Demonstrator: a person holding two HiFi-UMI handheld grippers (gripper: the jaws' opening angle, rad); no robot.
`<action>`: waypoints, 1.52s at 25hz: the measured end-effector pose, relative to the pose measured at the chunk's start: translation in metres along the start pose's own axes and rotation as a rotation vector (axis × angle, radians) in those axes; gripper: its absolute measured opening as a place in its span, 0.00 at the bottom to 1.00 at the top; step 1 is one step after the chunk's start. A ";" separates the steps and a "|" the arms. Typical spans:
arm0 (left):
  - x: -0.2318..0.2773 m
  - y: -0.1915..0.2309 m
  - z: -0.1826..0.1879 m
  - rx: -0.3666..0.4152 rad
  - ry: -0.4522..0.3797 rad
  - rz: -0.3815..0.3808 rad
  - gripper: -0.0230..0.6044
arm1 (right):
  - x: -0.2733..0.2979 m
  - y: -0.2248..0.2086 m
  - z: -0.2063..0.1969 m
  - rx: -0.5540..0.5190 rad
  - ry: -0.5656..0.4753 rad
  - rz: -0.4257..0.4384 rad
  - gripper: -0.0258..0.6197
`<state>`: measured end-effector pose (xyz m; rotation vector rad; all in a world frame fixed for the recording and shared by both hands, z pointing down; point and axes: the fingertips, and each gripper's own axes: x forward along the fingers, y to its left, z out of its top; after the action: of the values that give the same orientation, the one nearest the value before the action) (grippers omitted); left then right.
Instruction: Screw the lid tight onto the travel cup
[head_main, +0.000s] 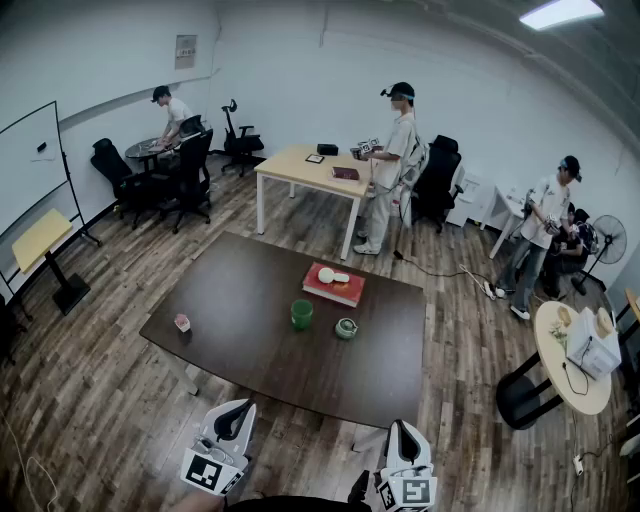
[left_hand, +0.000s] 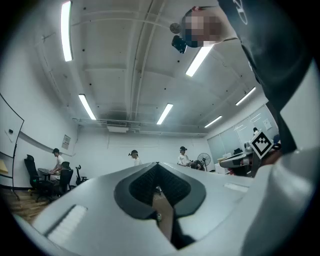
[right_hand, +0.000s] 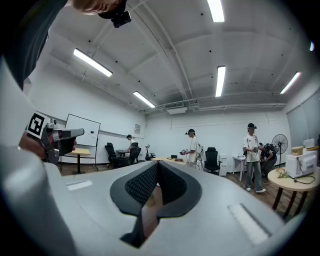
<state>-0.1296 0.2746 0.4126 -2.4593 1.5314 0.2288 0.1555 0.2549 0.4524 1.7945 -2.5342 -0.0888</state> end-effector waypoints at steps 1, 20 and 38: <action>0.000 -0.001 0.000 -0.003 0.001 0.000 0.04 | 0.000 0.000 -0.001 0.001 0.004 0.002 0.05; 0.018 -0.020 0.001 -0.011 0.020 0.038 0.04 | -0.012 -0.018 -0.002 0.021 -0.037 0.026 0.05; 0.099 -0.010 -0.036 0.058 0.009 0.031 0.04 | 0.065 -0.067 -0.027 0.064 -0.049 0.075 0.05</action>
<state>-0.0763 0.1837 0.4230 -2.3962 1.5588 0.1763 0.1990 0.1711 0.4745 1.7372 -2.6652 -0.0503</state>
